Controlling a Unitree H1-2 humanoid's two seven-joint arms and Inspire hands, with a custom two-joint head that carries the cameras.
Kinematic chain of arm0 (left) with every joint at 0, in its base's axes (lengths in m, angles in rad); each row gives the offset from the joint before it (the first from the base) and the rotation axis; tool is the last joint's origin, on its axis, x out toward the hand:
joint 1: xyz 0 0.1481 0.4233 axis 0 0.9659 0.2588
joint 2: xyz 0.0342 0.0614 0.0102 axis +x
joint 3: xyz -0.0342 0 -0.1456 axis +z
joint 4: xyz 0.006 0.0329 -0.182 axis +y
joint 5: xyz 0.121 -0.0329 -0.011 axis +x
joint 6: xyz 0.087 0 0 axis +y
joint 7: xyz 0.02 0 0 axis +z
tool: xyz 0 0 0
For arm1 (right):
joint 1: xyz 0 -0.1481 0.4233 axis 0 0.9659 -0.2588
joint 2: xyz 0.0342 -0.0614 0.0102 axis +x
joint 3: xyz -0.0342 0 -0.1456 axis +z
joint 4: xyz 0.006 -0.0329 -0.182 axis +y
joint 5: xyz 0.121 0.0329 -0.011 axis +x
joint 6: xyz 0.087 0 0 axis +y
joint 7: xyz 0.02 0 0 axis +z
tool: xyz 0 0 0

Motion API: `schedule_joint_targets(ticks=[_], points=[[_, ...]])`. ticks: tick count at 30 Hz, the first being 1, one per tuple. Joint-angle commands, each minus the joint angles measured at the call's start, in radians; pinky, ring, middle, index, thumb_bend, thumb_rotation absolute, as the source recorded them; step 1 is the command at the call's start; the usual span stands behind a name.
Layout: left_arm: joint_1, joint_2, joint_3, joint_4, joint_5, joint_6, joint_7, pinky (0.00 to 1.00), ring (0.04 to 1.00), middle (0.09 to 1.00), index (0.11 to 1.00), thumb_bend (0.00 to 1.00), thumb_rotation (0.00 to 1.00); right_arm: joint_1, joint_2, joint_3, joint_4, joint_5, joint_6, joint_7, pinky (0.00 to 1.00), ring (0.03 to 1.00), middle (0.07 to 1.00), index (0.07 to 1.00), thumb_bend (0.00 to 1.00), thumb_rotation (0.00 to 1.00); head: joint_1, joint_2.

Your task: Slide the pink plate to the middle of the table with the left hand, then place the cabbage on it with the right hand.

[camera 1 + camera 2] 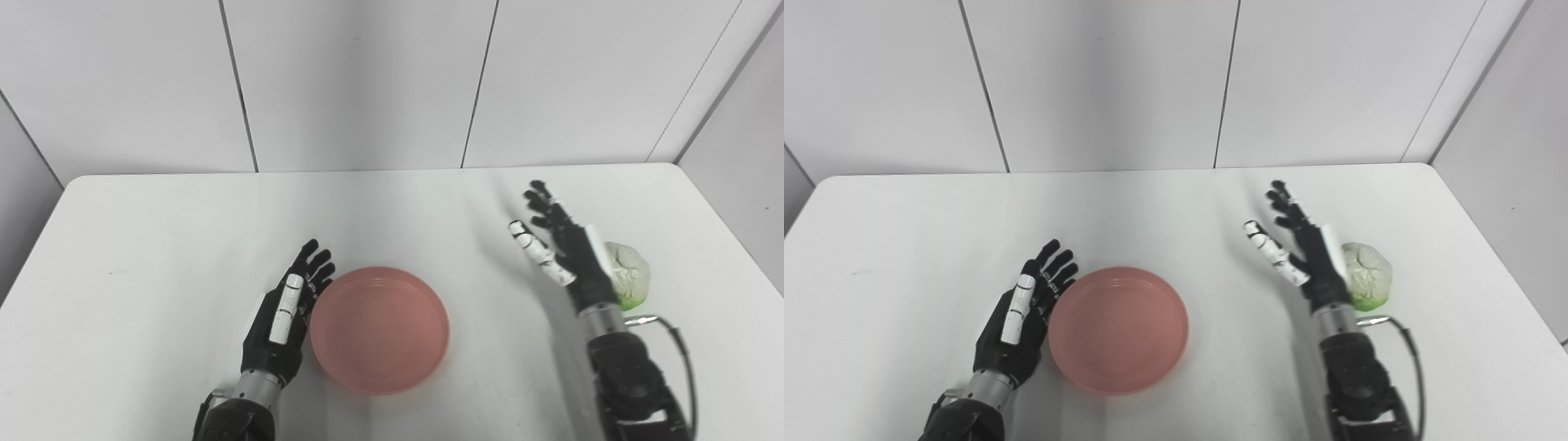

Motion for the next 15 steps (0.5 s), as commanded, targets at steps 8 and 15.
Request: schedule_joint_targets(ticks=[8, 15], points=[[-0.032, 0.005, 0.007, 0.052, 0.040, -0.090, 0.014, 0.97, 0.950, 0.951, 0.939, 0.63, 0.88, -0.043, -0.135, -0.050, -0.075, -0.242, 0.167, -0.042, 0.88, 0.938, 0.919, 0.873, 0.81, 0.40, -0.049, -0.015], [-0.028, 0.023, 0.017, 0.059, 0.013, -0.091, -0.011, 0.95, 0.939, 0.939, 0.927, 0.64, 0.84, -0.058, -0.163, -0.040, -0.103, -0.381, 0.339, -0.034, 0.85, 0.944, 0.912, 0.876, 0.88, 0.29, -0.090, -0.031]])
